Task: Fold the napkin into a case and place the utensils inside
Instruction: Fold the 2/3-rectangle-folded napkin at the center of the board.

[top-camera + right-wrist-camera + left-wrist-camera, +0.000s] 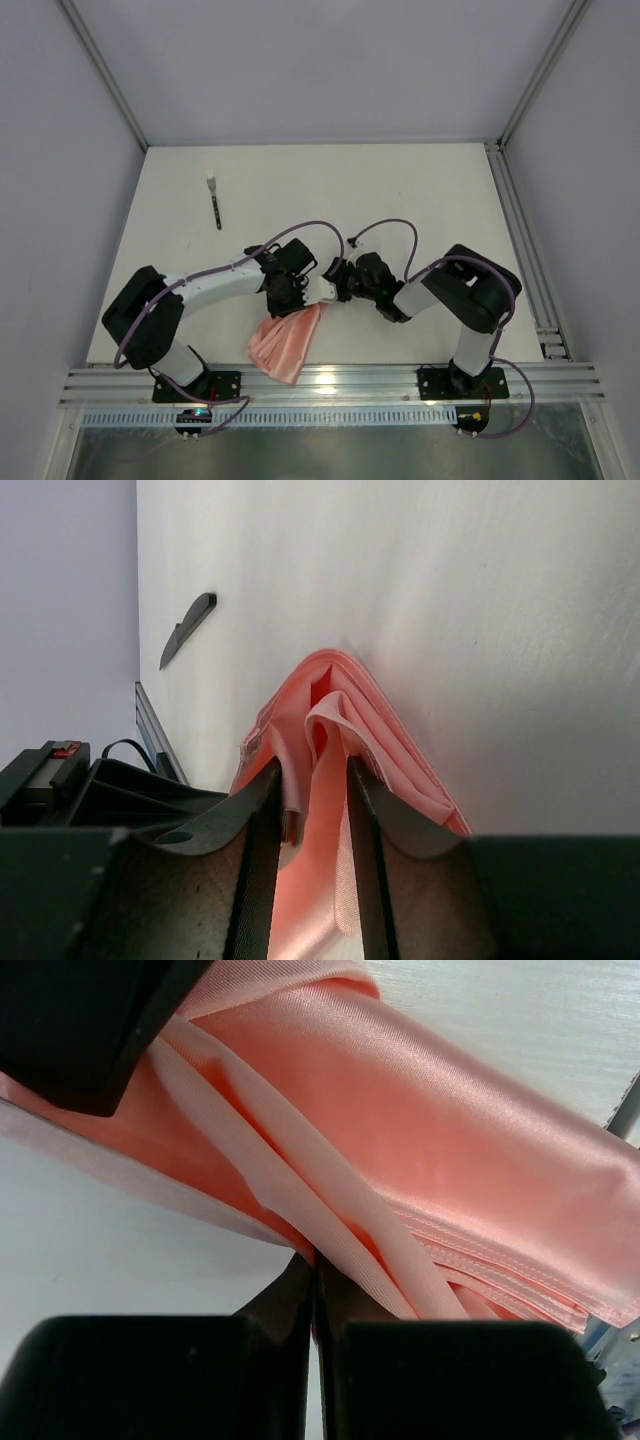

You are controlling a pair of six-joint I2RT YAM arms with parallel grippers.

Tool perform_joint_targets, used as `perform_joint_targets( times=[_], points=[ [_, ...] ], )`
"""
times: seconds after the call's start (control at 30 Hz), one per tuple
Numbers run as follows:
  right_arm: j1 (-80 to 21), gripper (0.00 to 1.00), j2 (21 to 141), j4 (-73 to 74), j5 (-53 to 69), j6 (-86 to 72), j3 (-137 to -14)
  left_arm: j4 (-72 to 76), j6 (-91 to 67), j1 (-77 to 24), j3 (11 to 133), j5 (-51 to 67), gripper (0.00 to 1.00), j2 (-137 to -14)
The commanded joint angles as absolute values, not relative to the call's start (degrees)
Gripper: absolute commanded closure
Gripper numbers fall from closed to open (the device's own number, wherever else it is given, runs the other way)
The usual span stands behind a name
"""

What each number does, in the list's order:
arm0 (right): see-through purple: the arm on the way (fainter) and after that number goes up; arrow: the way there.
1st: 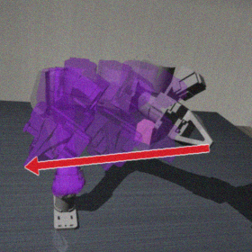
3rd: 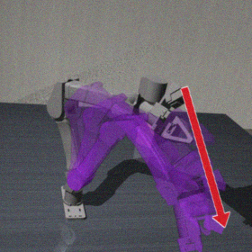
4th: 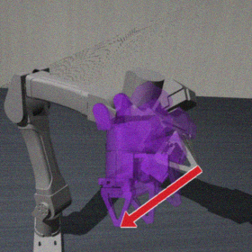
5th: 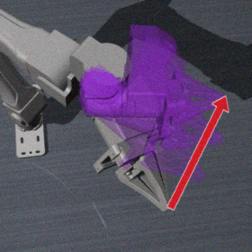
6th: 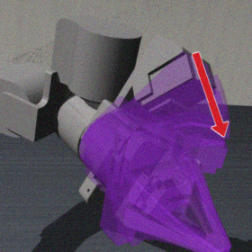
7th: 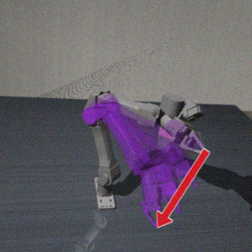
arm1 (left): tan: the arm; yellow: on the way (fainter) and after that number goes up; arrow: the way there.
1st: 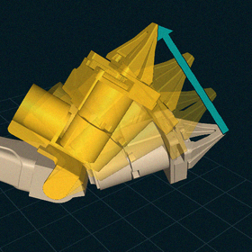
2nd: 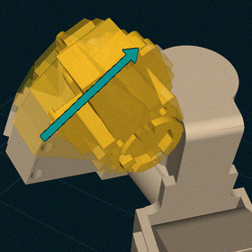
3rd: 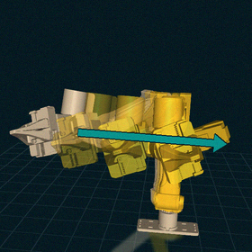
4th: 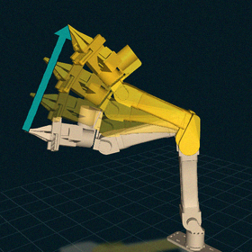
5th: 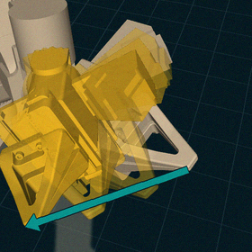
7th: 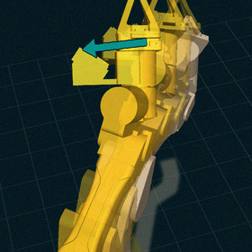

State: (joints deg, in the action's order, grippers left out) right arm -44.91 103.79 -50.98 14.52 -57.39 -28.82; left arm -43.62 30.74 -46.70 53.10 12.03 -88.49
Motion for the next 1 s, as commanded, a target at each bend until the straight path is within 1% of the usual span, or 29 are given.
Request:
perform_joint_targets(
  times=[0.0,0.1,0.23,0.57,0.83,0.97],
  points=[
    [-43.86,0.62,100.11,-53.17,13.27,-58.7,-27.42,-42.1,31.99,-47.9,53.88,10.64,1.0,-88.51],
    [-42.72,0.58,98.71,-54.75,13.97,-59.5,-26.19,-41.92,32.34,-48.25,53.79,10.37,1.0,-88.59],
    [-42.63,0.55,98.87,-53.79,15.98,-58.54,-27.94,-41.57,32.26,-48.69,53.88,9.93,1.0,-88.86],
    [-44.12,0.51,100.81,-57.22,16.88,-60.64,-28.74,-42.1,32.78,-49.48,54.93,8.44,1.0,-89.56],
    [-45.35,0.48,101.69,-56.25,15.73,-60.82,-29.79,-42.01,32.96,-50.62,55.37,7.47,1.0,-90.17],
    [-46.32,0.48,102.56,-51.96,13.54,-61.26,-30.58,-41.66,32.96,-51.24,55.63,6.24,1.0,-90.09]
  ],
)
